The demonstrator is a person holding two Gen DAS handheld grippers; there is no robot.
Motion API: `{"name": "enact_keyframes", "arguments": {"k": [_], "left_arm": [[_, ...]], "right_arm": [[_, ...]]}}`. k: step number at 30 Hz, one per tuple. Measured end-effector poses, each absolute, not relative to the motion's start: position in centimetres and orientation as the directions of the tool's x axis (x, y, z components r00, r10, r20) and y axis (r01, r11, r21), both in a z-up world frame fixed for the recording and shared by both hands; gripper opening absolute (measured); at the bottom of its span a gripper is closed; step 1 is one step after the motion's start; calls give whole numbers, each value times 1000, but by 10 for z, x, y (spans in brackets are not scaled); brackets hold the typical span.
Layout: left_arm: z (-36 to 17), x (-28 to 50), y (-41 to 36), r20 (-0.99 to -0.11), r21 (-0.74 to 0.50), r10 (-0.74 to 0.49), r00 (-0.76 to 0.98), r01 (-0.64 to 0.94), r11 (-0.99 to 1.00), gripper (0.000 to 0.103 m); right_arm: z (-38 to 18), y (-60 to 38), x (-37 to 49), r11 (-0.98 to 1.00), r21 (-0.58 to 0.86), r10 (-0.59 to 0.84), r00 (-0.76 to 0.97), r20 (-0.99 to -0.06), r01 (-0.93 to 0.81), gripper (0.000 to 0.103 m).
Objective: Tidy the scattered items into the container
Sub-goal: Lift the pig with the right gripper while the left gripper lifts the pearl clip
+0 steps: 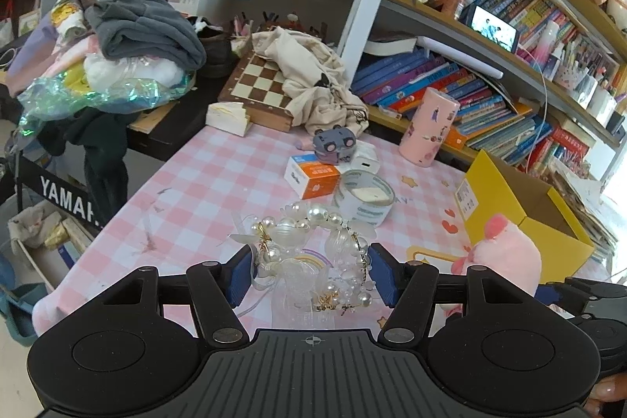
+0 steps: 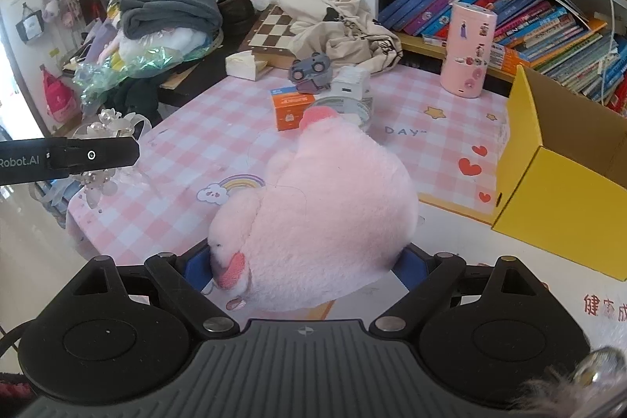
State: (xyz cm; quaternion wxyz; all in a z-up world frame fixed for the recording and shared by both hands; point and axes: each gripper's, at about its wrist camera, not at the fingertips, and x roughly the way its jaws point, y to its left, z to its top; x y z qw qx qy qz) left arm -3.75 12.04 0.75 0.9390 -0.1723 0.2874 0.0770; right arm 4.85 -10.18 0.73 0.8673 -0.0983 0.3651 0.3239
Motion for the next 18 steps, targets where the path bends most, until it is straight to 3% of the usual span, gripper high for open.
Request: {"name": "enact_keyframes", "arguments": {"k": [18], "left_arm": [[8,-54,130,-564,-289,74,822,-281,915,61]], "right_arm": [[9,-84,38,724,52,518,494,-698,-687,90]]}}
